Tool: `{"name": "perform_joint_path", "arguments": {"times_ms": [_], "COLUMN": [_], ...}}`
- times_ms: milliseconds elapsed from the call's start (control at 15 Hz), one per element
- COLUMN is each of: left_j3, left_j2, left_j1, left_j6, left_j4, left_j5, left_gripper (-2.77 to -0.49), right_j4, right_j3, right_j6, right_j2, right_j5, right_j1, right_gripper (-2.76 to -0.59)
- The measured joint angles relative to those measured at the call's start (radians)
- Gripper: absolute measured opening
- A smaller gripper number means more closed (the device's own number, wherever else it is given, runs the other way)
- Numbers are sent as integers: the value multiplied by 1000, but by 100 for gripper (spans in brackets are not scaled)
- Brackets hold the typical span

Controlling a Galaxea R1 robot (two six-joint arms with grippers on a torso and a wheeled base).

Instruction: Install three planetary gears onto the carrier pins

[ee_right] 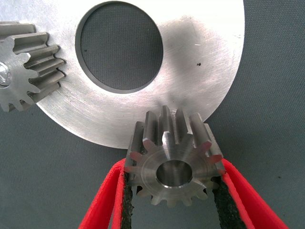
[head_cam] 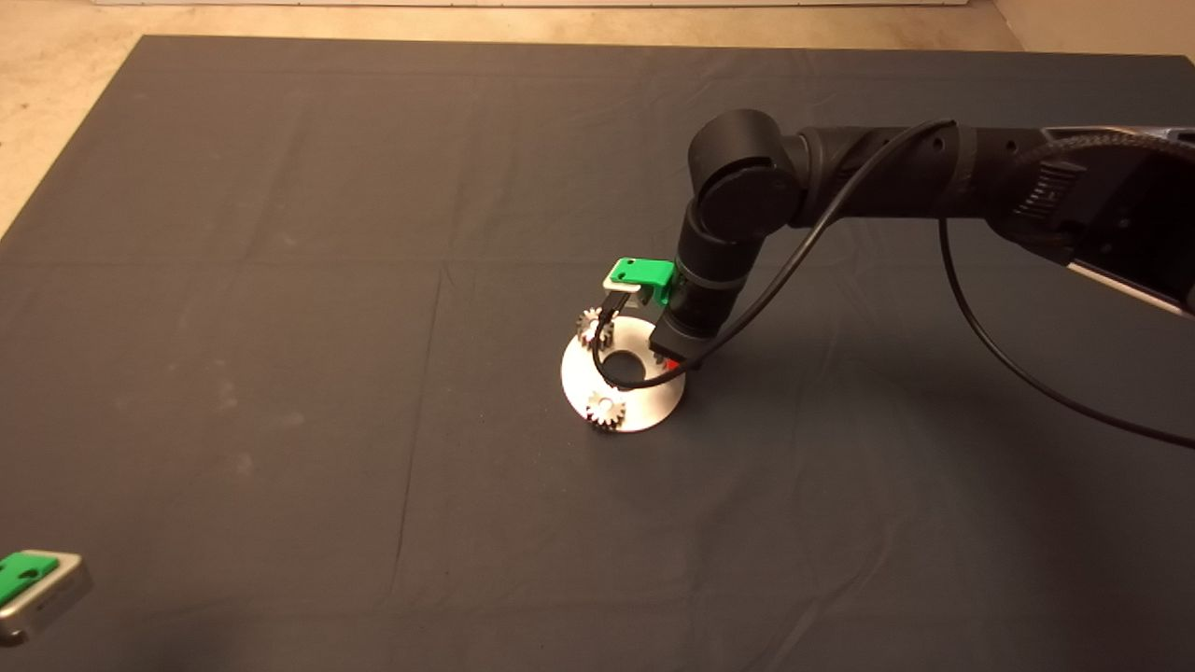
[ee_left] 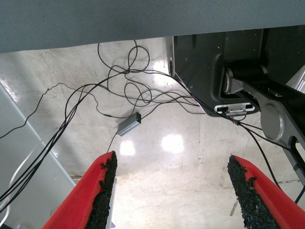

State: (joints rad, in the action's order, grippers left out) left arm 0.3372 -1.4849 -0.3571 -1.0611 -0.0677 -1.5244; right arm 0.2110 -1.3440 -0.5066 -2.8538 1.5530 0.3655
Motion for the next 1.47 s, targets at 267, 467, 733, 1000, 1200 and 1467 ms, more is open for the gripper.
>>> {"name": "perform_joint_path", "arguments": {"times_ms": [267,467,733,1000,1200,1467], "left_j3": [0,0,0,0,0,0], "left_j2": [0,0,0,0,0,0], "left_j1": [0,0,0,0,0,0], "left_j6": [0,0,-1,-3,-3,-3], "left_j4": [0,0,0,0,0,0], "left_j5": [0,0,0,0,0,0], "left_gripper": [-165,-165,-165,-165,-165,-165], "right_j4": [0,0,3,3,5,7], "right_j3": [-2,-10,-20,-26,-21,-10], "right_j6": [0,0,1,9,12,12], "right_j2": [-3,-3,-3,-3,-2,3], "right_j5": [2,-1,-4,-6,-6,-11], "right_j1": [0,0,0,0,0,0], "right_gripper": [-237,-237,-237,-237,-237,-237]}}
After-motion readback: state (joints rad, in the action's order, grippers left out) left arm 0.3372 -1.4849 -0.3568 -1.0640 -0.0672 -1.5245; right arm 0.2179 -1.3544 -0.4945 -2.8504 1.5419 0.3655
